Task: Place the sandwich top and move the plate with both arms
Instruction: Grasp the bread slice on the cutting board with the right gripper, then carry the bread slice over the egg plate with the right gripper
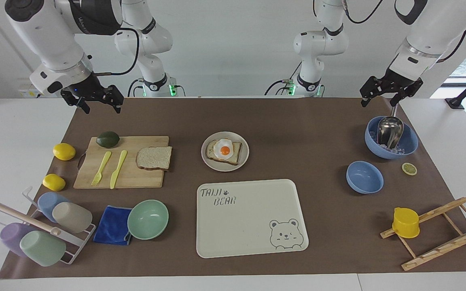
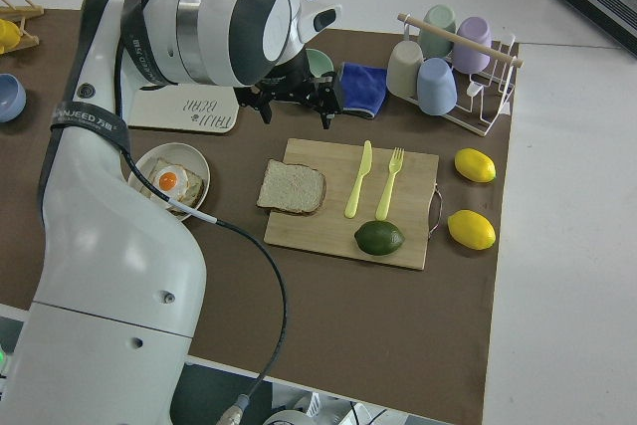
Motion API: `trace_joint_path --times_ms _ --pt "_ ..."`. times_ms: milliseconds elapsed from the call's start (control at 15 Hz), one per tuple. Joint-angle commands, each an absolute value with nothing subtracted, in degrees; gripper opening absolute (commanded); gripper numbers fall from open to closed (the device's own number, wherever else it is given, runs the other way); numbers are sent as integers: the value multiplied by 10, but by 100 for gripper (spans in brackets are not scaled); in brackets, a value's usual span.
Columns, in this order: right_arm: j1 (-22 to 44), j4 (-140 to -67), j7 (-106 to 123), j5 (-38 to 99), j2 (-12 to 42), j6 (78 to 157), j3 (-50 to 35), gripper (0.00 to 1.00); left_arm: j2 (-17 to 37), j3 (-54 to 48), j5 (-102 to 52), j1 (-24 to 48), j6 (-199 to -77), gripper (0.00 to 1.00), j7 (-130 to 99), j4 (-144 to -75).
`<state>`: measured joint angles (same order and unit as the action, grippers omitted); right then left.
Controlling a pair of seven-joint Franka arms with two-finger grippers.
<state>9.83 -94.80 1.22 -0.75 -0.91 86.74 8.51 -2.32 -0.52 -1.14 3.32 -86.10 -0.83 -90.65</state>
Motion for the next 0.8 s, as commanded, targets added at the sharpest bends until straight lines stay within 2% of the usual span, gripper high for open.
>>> trace_joint_path --times_ms 0,333,600,733 --pt "167 -1010 17 -60 -29 915 83 100 -29 -12 -3 25 -860 100 -1 -908" --pt "282 -1005 -79 -156 82 970 83 100 -29 -12 -3 25 -860 100 -1 -908" --pt "310 -1010 -171 -163 190 1047 83 100 -29 -12 -3 25 -860 100 -1 -908" --pt "316 -1026 -210 -186 206 1056 83 100 -29 -12 -3 25 -860 100 -1 -908"
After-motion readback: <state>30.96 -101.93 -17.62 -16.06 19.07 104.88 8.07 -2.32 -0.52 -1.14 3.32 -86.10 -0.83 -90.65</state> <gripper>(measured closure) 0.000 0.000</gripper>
